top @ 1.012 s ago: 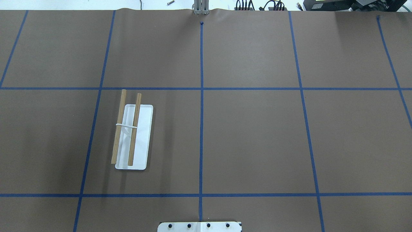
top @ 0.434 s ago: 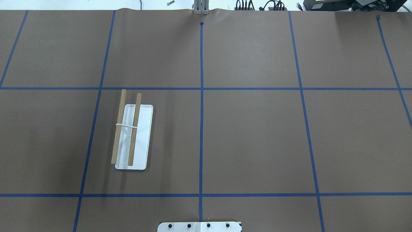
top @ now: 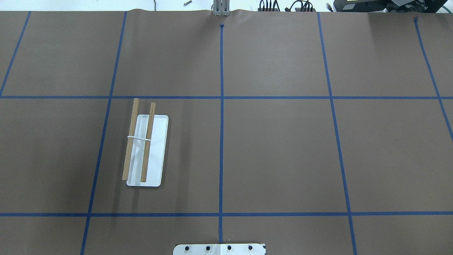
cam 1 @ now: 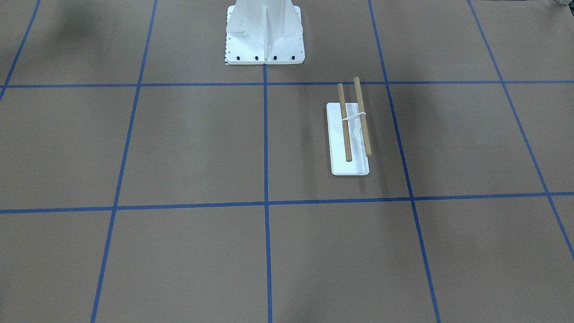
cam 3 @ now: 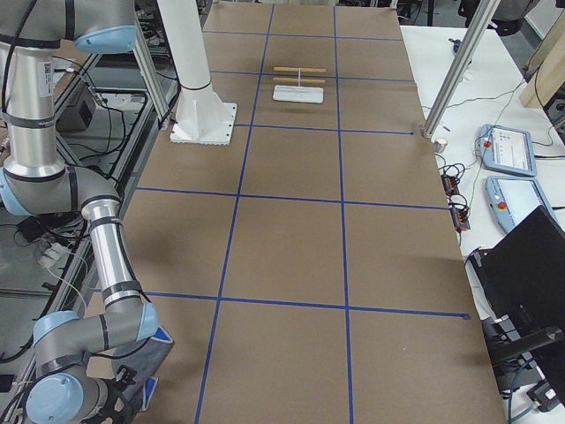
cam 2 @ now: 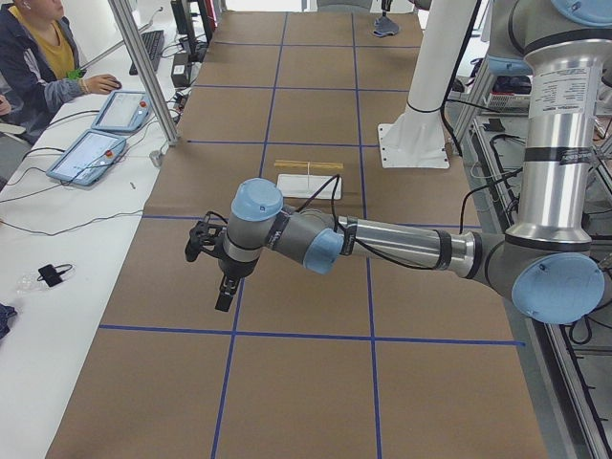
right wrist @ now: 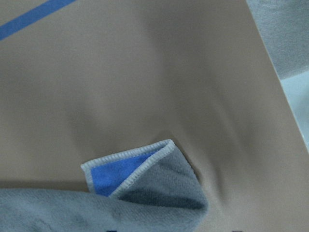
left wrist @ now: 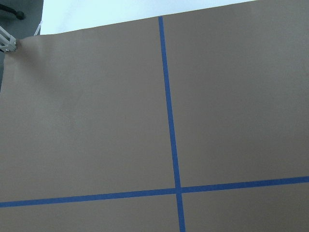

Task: Hang towel on rack

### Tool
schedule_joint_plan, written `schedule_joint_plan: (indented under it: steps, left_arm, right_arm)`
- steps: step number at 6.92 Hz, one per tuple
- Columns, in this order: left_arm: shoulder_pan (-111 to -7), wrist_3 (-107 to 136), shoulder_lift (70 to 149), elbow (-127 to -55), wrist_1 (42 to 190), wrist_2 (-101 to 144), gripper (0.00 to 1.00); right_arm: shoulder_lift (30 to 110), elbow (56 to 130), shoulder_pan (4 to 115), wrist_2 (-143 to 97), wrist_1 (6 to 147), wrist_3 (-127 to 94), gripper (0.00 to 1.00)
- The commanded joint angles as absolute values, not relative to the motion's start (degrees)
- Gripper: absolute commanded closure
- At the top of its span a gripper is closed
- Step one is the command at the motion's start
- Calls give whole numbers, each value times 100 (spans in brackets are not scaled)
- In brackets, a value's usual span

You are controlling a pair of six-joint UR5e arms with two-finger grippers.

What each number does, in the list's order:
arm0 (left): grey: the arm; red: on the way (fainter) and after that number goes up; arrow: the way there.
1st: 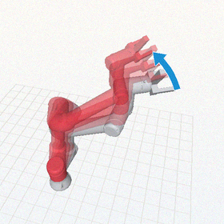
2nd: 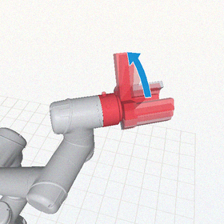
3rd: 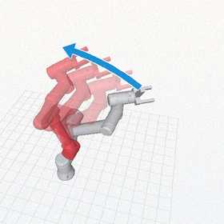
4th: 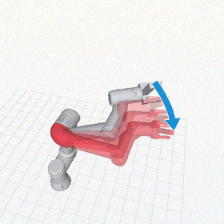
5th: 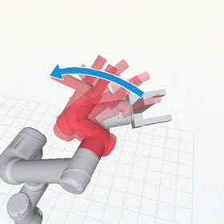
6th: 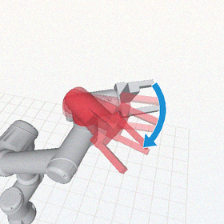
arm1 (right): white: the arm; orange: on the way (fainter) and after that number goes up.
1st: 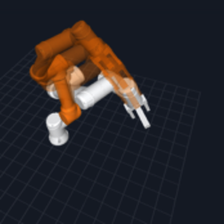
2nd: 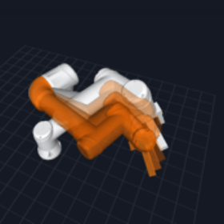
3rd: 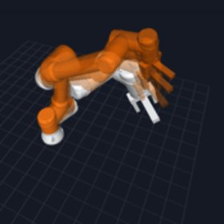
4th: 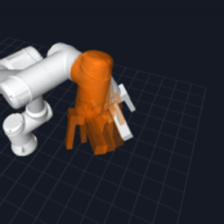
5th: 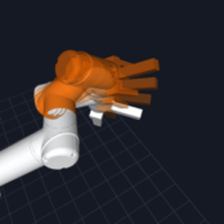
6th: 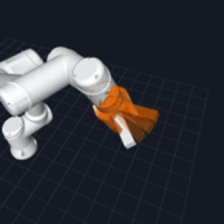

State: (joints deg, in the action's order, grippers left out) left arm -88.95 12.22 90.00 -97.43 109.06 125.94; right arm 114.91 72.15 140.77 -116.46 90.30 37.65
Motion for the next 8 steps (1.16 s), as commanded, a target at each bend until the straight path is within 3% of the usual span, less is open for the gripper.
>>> schedule_joint_plan:
  steps: [1,6,7,8]
  left_arm:
    - [-8895,1222,9000,-9756,10899,12586,1]
    - [-8903,1222,8982,-9809,10898,12577,1]
    - [-8903,1222,8982,-9809,10898,12577,1]
    - [-8912,1222,8982,-9817,10898,12525,1]
  right_arm:
    - [11479,7015,14115,-11602,8826,3814,17]
    - [11303,6654,14115,-11610,8789,3823,24]
    - [11277,6610,14115,-11610,8789,3815,45]
    - [11276,6601,14124,-11619,8789,3797,78]
